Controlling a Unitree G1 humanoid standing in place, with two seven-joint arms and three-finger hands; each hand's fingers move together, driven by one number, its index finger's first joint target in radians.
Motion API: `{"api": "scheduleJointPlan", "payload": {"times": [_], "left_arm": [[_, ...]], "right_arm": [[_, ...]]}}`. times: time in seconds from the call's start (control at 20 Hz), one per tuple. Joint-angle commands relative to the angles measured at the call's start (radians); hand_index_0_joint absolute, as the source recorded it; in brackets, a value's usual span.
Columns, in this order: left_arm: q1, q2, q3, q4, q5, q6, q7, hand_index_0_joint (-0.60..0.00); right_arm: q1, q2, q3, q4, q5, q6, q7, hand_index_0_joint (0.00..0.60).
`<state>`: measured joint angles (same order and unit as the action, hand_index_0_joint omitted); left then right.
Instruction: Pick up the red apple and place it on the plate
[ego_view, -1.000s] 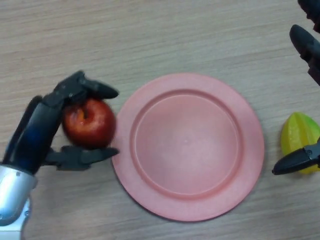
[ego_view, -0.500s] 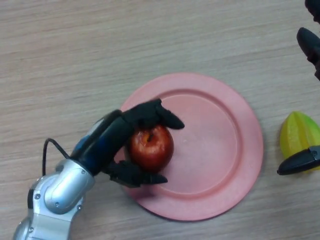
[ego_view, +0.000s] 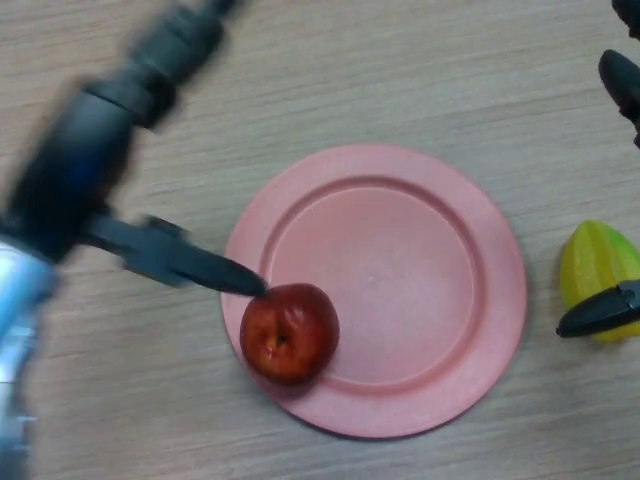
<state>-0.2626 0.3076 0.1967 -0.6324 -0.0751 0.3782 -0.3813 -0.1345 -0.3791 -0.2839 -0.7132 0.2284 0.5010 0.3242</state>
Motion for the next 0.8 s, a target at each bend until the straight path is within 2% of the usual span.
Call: {"api": "scheduleJointPlan", "payload": {"times": [0.05, 0.15, 0.2, 0.25, 0.35, 0.6, 0.8], "left_arm": [[0.035, 0.042, 0.158, -0.034, -0.219, -0.036, 0.176, 0.000], [0.133, 0.053, 0.191, -0.004, -0.304, -0.152, 0.194, 0.000], [0.155, 0.051, 0.192, 0.006, -0.317, -0.180, 0.195, 0.000], [0.203, 0.045, 0.199, 0.014, -0.321, -0.216, 0.191, 0.000], [0.241, 0.031, 0.199, 0.014, -0.292, -0.237, 0.177, 0.000], [0.262, 0.022, 0.213, -0.052, -0.270, -0.211, 0.171, 0.000], [0.269, 0.010, 0.216, -0.037, -0.224, -0.257, 0.154, 0.000]], "right_arm": [[-0.024, -0.022, -0.040, -0.032, 0.013, -0.152, -0.010, 0.000], [-0.020, -0.015, -0.032, -0.028, 0.014, -0.161, -0.013, 0.000], [-0.020, -0.013, -0.030, -0.028, 0.014, -0.164, -0.015, 0.000], [-0.024, -0.010, -0.017, -0.025, 0.017, -0.159, -0.022, 0.000], [-0.026, -0.006, 0.006, -0.012, -0.002, -0.169, -0.021, 0.000], [-0.042, -0.001, 0.026, -0.027, -0.014, -0.143, -0.019, 0.000], [-0.037, 0.009, 0.039, -0.025, -0.013, -0.142, -0.024, 0.000]]}}
